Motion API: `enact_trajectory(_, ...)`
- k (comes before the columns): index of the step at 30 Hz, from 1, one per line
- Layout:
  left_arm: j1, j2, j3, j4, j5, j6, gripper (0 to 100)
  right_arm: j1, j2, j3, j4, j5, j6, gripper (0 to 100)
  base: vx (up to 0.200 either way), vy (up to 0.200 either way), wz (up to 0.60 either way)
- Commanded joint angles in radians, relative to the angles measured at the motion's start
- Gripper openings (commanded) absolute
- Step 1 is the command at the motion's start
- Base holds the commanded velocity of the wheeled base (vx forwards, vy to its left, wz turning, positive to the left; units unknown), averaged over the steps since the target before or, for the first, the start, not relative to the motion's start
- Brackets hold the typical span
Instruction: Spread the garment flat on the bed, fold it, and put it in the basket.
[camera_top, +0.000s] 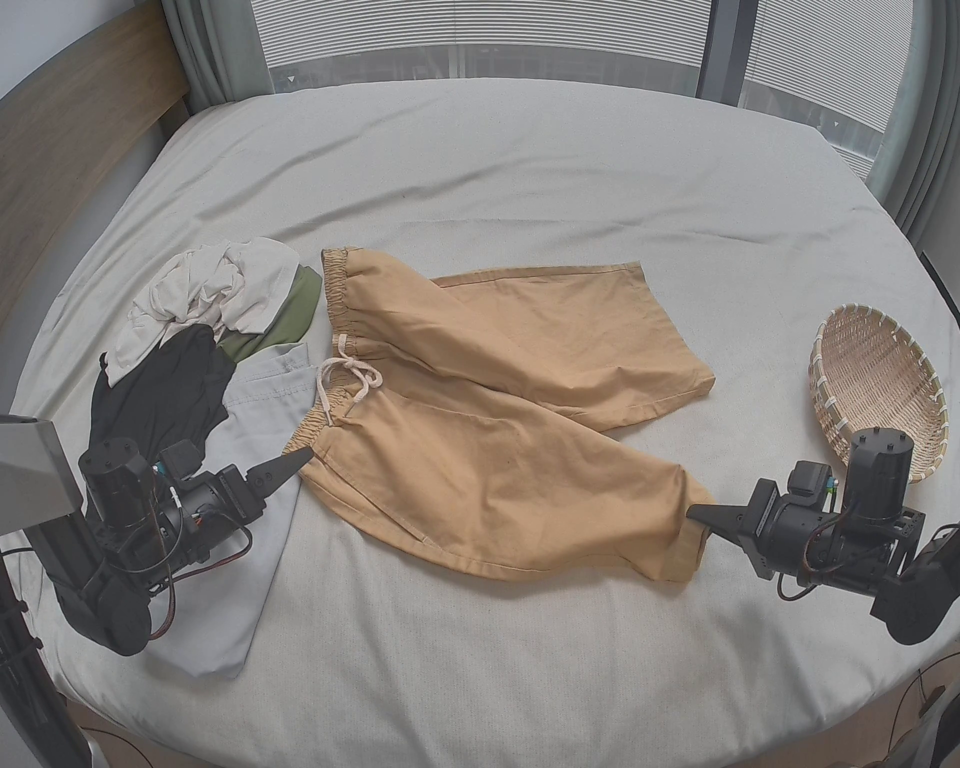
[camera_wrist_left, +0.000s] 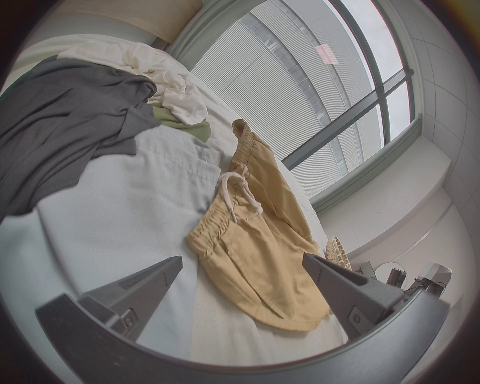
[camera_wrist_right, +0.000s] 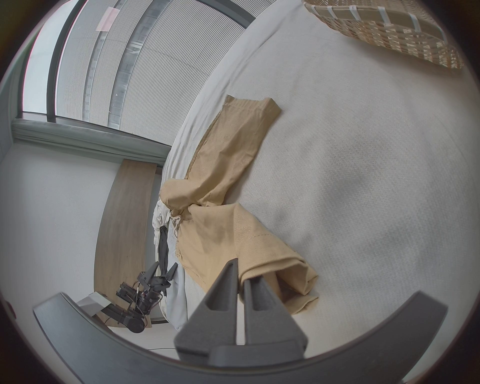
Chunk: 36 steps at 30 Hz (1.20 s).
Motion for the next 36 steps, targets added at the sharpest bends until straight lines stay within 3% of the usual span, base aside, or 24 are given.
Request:
enact_trajectory(1,-0.017,0.037,-0.03,0.002,0.003,-0.001,100,0.002,0.005,0.007,0.0,0.001,0.001,0,0.0,0.0,0.0)
enact_trajectory(18,-0.019,0.095,-0.16,0.055,0.025,-0.001,100,0.005,-0.001,0.031,-0.086,-0.004,0.0,0,0.0,0.0,0.0)
enact_trajectory(19,-0.02,0.101,-0.169,0.063,0.029,-0.001,0,0.005,-0.001,0.031,-0.086,-0.005,0.0,0,0.0,0.0,0.0)
enact_trajectory(28,-0.019,0.132,-0.169,0.057,0.045,-0.001,0,0.007,-0.003,0.068,-0.115,-0.005,0.0,0,0.0,0.0,0.0)
enact_trajectory(36,-0.016,0.031,-0.059,0.052,0.037,0.001,0,0.005,-0.001,0.082,-0.121,-0.004,-0.002,0,0.0,0.0,0.0)
